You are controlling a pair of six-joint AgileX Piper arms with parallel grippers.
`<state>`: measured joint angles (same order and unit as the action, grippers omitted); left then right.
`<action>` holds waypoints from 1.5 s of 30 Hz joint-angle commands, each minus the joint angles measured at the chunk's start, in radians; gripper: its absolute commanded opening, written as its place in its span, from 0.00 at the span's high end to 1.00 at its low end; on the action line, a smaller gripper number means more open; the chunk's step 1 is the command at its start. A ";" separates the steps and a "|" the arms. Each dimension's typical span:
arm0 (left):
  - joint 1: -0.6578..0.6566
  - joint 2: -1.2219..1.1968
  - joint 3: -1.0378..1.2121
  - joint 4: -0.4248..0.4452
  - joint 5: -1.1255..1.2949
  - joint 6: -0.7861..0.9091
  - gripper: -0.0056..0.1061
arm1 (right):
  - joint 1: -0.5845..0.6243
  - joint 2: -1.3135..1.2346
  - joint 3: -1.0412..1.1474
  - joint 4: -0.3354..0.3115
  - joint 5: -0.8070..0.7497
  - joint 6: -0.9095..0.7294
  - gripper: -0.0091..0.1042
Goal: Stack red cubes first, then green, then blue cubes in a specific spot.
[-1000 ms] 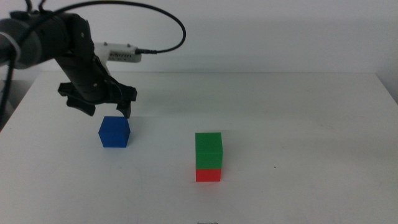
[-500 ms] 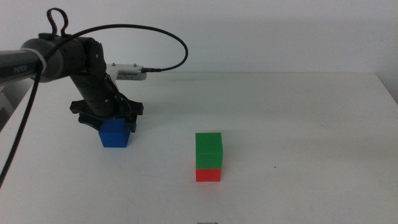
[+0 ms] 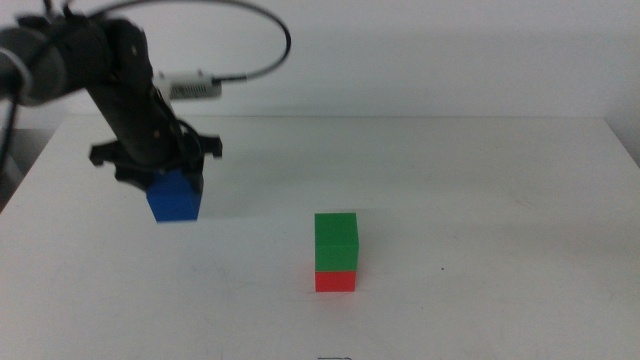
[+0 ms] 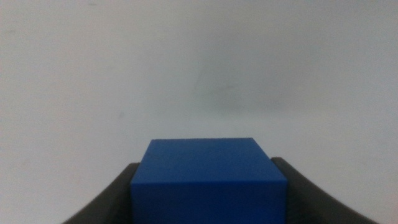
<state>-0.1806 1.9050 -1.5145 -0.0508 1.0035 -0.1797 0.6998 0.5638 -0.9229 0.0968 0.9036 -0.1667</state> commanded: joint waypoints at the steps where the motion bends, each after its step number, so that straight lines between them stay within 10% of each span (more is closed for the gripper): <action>1: -0.052 -0.139 -0.028 0.042 0.028 -0.130 0.96 | -0.004 0.005 -0.023 -0.006 -0.069 -0.011 0.15; 7: -0.321 -0.242 -0.048 0.244 0.057 -0.459 0.96 | -0.004 0.005 -0.023 -0.007 -0.069 -0.011 0.15; 16: -0.583 -0.182 -0.154 0.293 0.115 -0.692 0.96 | -0.004 0.005 -0.023 -0.006 -0.069 -0.011 0.15; 45: -0.603 -0.074 -0.162 0.292 0.045 -0.732 0.96 | -0.004 0.005 -0.023 -0.006 -0.069 -0.011 0.15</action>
<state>-0.7828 1.8839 -1.6448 0.2230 1.0774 -0.8996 0.6998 0.5638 -0.9229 0.0968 0.9036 -0.1667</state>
